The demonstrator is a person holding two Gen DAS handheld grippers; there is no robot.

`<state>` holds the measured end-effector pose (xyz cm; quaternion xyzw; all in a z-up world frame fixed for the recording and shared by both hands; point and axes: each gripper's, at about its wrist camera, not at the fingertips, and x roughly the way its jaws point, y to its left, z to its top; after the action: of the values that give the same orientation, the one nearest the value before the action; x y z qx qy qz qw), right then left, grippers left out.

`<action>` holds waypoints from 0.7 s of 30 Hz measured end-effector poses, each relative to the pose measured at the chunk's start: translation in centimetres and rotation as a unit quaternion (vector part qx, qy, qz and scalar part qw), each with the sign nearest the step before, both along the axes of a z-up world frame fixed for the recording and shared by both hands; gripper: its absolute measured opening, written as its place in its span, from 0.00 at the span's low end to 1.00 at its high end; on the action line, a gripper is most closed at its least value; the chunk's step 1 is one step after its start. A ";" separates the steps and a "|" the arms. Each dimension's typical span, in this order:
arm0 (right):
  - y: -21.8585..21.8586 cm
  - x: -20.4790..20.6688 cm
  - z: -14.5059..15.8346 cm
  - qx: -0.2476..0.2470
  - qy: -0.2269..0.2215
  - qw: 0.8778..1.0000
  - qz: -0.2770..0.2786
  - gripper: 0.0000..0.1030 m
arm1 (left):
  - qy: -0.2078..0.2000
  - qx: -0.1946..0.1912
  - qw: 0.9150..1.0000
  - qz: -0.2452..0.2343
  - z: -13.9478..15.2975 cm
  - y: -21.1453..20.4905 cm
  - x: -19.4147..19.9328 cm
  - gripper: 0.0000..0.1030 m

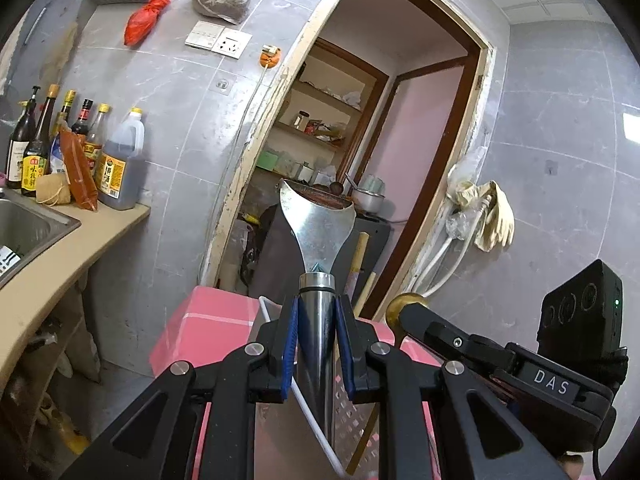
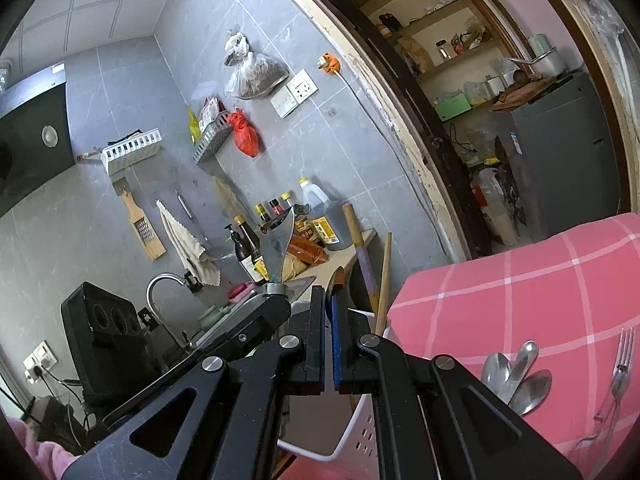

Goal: Organize utensils
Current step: 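Carry gold spoon and peeler over the white holder and release both into it, then withdraw both open tools from the holder back over the utensils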

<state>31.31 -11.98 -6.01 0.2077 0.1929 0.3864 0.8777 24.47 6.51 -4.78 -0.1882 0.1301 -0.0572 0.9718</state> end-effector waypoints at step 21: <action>-6.5 -6.1 5.3 -0.036 -0.046 0.990 -0.129 0.56 | 0.009 0.028 0.999 0.016 4.7 -1.5 -4.9 0.59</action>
<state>25.18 -18.50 -0.71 0.1806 0.1375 0.2719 0.9352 19.57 5.03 -0.11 -0.1639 0.1373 -0.0364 0.9762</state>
